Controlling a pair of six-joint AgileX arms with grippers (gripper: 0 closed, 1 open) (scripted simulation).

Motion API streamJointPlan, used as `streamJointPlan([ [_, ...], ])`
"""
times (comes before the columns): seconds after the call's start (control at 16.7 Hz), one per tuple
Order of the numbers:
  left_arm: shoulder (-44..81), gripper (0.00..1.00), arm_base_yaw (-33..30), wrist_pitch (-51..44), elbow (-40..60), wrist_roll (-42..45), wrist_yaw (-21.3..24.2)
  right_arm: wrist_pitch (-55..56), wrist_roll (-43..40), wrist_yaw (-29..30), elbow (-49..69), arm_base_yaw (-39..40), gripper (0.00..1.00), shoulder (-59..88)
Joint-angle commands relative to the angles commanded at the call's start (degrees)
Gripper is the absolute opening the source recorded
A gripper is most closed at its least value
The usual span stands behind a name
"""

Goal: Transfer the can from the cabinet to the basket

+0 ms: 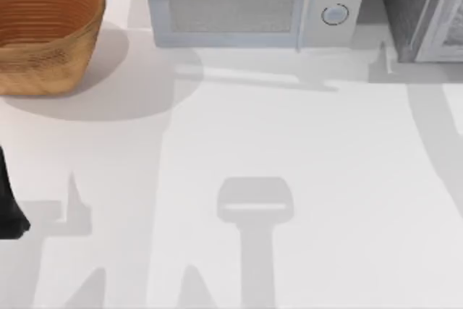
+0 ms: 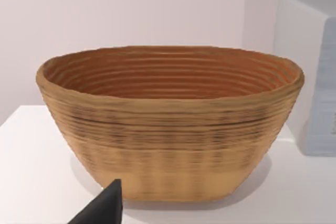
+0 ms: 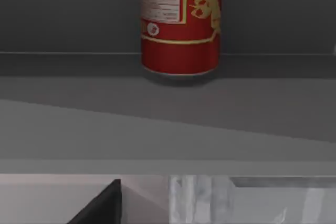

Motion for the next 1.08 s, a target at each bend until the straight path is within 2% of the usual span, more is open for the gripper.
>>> streamJointPlan([
  [0.3,0.0,1.00,0.0,0.0,0.0,0.0,0.0,-3.3,0.2,1.6,14.8,1.6,1.00,10.8],
  [0.78,0.0,1.00,0.0,0.0,0.0,0.0,0.0,-3.4,0.2,1.7,17.3,1.5,1.00,12.9],
  [1.08,0.0,1.00,0.0,0.0,0.0,0.0,0.0,-1.5,0.1,1.6,25.4,0.9,1.00,23.0],
])
